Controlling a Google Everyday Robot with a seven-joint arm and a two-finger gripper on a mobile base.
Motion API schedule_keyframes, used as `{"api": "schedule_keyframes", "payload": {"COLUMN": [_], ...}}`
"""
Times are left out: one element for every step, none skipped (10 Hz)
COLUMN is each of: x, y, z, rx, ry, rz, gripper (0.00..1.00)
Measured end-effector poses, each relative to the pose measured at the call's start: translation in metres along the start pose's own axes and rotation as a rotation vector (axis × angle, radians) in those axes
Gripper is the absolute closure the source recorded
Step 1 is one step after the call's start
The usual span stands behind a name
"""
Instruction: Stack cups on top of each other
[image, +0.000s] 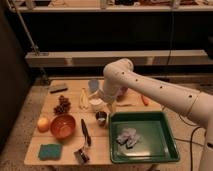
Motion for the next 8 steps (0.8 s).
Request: {"api": "schedule_keyframes", "payload": {"x": [0.009, 0.015, 0.029, 0.038, 0.041, 0.040, 0.035, 0.026], "y": [0.008, 0.015, 0.031, 0.044, 0.050, 0.055, 0.056, 0.054], "z": [-0.003, -0.005, -0.011, -0.016, -0.018, -0.021, -0.024, -0.024], "rx": [0.003, 0.002, 0.005, 0.009, 0.011, 0.012, 0.008, -0.005], "ry": [-0.017, -0.025, -0.042, -0.056, -0.068, -0.073, -0.073, -0.073], "rz": [0.049, 0.077, 0.146, 0.199, 0.223, 0.231, 0.235, 0.238], "gripper": [0.20, 0.20, 0.20, 0.20, 0.20, 0.20, 0.20, 0.20]}}
